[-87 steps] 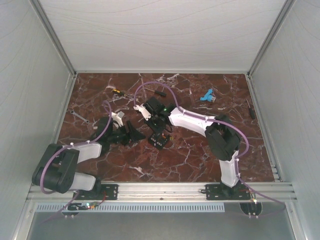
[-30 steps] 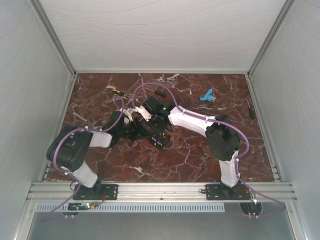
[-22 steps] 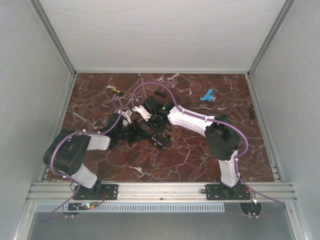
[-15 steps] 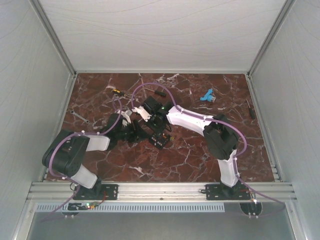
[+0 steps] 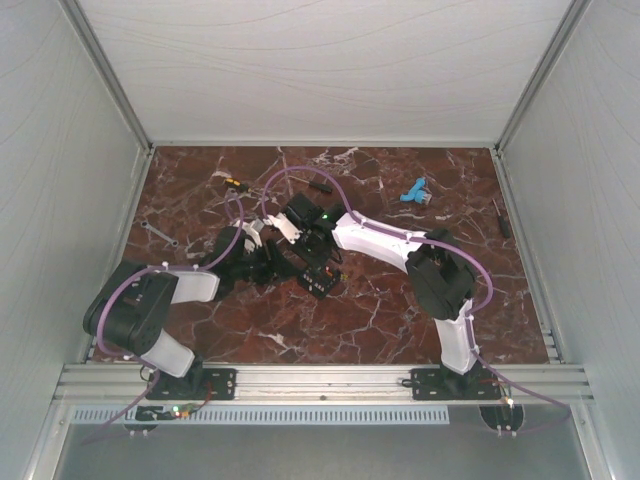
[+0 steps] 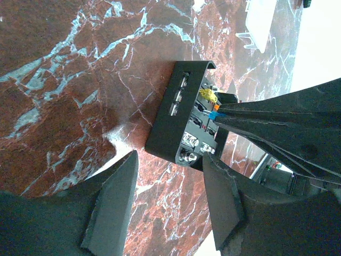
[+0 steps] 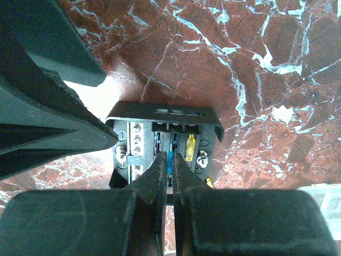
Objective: Snap on the fuse box
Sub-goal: Install the fuse at the fuse box base.
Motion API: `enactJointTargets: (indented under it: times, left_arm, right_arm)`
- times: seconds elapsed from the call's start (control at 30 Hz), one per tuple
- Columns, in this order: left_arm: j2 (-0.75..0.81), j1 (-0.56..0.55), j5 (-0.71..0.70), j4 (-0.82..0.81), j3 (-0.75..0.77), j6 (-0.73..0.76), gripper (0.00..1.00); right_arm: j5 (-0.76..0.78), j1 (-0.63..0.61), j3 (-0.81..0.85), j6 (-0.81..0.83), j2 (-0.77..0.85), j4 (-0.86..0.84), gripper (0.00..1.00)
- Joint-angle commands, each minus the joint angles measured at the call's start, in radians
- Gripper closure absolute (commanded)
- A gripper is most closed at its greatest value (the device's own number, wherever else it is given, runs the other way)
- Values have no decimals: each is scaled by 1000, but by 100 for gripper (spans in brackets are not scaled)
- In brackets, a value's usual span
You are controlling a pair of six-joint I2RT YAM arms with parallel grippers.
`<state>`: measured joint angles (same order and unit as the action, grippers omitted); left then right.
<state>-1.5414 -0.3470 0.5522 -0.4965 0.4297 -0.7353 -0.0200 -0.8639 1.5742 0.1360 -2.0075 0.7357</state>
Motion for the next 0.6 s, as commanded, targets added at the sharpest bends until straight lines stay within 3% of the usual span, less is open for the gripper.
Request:
enactJointTargets:
  times: [0.0,0.57]
  left_arm:
    - [24,3,-10,-14,7,19,47]
    - [16,3,-6,-17,7,19,47]
  right_arm:
    - [2,-7,26,1,-9,16,100]
    - [16,-7,12,2,26,-5,100]
